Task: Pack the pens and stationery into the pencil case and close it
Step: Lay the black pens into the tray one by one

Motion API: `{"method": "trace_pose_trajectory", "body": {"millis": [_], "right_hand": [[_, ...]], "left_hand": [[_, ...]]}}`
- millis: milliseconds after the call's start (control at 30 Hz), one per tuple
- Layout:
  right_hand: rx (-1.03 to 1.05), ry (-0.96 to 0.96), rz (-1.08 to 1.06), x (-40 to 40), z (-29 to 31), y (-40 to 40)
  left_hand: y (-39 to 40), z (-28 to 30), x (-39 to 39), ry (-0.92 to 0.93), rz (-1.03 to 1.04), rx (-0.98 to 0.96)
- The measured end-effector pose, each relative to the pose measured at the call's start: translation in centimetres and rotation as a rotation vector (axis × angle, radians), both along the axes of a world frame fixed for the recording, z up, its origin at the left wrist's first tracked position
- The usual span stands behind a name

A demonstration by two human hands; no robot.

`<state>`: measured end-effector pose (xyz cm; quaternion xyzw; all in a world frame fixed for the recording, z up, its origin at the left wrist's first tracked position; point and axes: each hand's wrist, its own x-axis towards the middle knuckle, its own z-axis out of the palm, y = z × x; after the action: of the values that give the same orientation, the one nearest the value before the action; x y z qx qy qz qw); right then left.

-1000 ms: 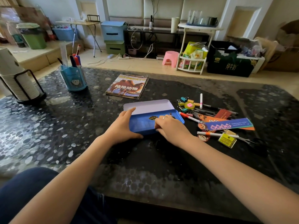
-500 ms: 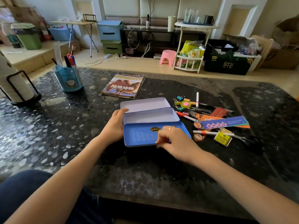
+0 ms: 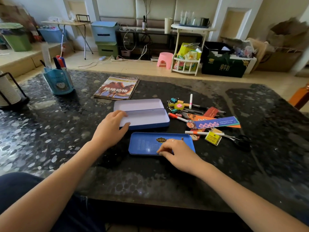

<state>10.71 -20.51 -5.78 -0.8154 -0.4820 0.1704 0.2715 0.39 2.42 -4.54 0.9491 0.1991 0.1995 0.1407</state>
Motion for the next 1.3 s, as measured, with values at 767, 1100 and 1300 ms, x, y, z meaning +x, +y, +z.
{"method": "trace_pose_trajectory", "body": {"millis": [767, 1100, 1300], "right_hand": [[-0.264, -0.345, -0.461, 19.4, 2.2, 2.1], [-0.220, -0.350, -0.518, 18.5, 1.0, 1.8], [-0.101, -0.434, -0.456, 17.0, 1.5, 2.3]], "left_hand": [[-2.5, -0.8, 3.7, 0.304, -0.094, 0.337], [-2.3, -1.0, 3.9, 0.207, -0.039, 0.065], [-1.8, 0.1, 3.6, 0.195, -0.085, -0.147]]}}
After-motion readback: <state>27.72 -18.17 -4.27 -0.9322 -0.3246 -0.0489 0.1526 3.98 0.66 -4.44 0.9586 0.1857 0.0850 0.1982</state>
